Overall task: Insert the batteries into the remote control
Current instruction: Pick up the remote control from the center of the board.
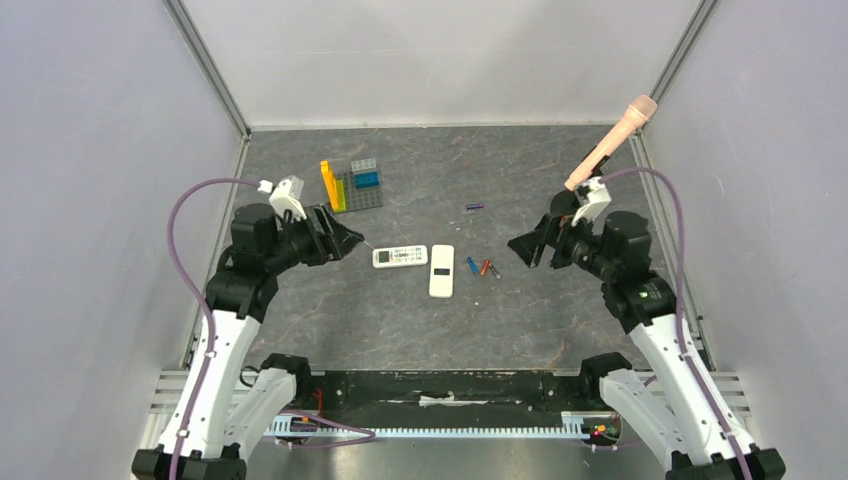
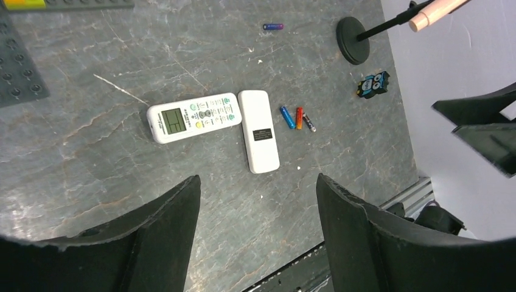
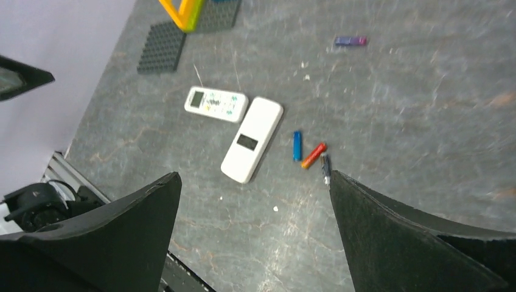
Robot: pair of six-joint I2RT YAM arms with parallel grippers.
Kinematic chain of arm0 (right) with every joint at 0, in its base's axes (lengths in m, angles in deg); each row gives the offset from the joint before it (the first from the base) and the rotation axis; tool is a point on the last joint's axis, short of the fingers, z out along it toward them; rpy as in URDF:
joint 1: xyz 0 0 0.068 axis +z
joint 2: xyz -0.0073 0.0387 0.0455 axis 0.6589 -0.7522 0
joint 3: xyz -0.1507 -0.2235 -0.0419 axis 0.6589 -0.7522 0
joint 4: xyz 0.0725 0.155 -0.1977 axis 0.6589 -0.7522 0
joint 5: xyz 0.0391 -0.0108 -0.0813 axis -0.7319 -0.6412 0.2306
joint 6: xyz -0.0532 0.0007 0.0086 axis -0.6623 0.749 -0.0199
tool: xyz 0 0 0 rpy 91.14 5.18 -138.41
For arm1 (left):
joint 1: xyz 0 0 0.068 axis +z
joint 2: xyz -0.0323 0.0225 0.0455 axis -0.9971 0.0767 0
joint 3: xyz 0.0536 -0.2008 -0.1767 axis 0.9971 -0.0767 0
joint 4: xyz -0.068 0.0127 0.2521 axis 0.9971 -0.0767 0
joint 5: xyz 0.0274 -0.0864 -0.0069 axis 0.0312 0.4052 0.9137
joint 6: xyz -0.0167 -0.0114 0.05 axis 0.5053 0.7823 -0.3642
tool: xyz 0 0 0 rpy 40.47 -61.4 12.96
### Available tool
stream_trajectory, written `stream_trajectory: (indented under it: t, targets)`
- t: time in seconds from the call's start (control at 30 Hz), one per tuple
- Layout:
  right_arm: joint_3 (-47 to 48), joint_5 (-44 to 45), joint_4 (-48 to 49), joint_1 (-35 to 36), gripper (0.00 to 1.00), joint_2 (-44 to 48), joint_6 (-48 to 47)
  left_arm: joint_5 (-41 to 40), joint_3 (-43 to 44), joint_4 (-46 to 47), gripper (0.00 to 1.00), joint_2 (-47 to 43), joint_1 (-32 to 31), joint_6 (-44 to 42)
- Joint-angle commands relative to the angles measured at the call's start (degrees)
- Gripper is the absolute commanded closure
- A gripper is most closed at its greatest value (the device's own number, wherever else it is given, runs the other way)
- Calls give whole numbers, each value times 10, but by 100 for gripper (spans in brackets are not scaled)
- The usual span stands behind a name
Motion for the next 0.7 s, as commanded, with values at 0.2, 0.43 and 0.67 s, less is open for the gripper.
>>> stream_trajectory:
  t: [0.2, 0.43, 0.67]
  targets:
    - [-10, 332, 46, 242, 10, -144, 68, -84, -88, 149, 27, 41, -31, 107]
    - [96, 531, -7, 390, 5, -311, 82, -120, -111, 124, 30, 39, -31, 124]
    - [187, 616, -49, 472, 2, -480, 179, -129, -107, 98, 30, 30, -31, 110]
